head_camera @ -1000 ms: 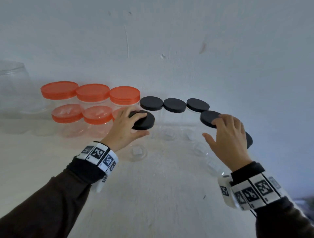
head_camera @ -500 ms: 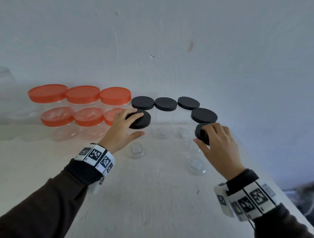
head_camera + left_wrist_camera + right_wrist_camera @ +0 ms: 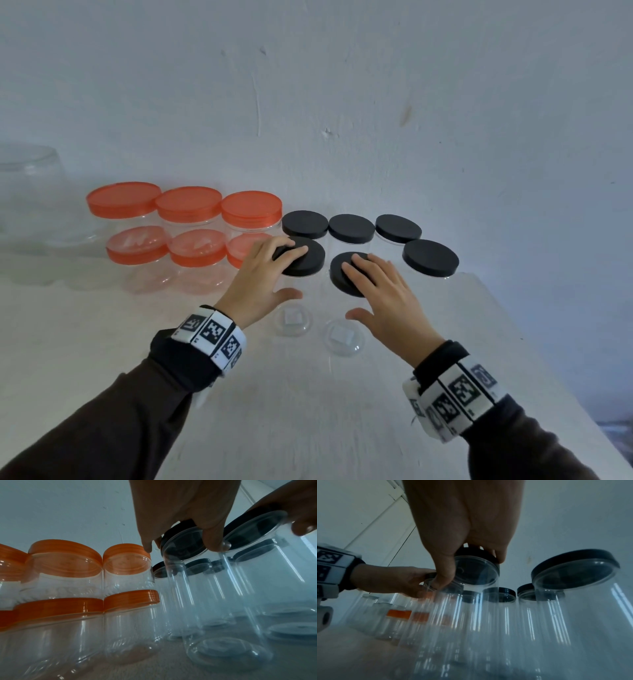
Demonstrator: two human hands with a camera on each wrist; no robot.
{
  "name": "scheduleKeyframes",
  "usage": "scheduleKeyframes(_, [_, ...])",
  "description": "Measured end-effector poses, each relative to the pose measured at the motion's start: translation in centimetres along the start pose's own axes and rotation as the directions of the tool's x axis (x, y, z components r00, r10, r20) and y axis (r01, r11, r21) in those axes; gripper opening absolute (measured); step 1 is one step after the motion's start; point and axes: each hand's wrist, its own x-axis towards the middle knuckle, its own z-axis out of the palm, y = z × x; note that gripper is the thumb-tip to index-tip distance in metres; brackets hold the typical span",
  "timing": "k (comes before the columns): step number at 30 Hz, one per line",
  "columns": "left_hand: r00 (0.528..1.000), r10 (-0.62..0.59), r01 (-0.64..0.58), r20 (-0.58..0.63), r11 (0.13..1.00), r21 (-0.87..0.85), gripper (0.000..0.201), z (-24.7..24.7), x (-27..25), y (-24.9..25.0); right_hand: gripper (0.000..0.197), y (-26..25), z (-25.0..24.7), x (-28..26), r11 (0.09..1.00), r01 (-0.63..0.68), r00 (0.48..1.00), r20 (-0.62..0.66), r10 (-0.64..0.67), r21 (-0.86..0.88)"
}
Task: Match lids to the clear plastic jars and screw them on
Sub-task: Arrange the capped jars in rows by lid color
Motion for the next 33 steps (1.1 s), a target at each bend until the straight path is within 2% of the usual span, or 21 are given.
scheduleKeyframes(17, [1.0,0.01,-0.011,-0.028,1.0,-0.029,0.067,0.7,0.2,-0.3,0.082,1.8,2.1,2.5,0.999,0.012,0.996,-0.086,-0.016,-0.048])
scheduleKeyframes(33, [1.0,0.011,-0.012,-0.024,0.998,-0.069,0.068,0.8,0.2,-0.4,0.077,1.7,1.9,2.8,0.999,-0.019,0.999,-0.045,0.017,-0.041])
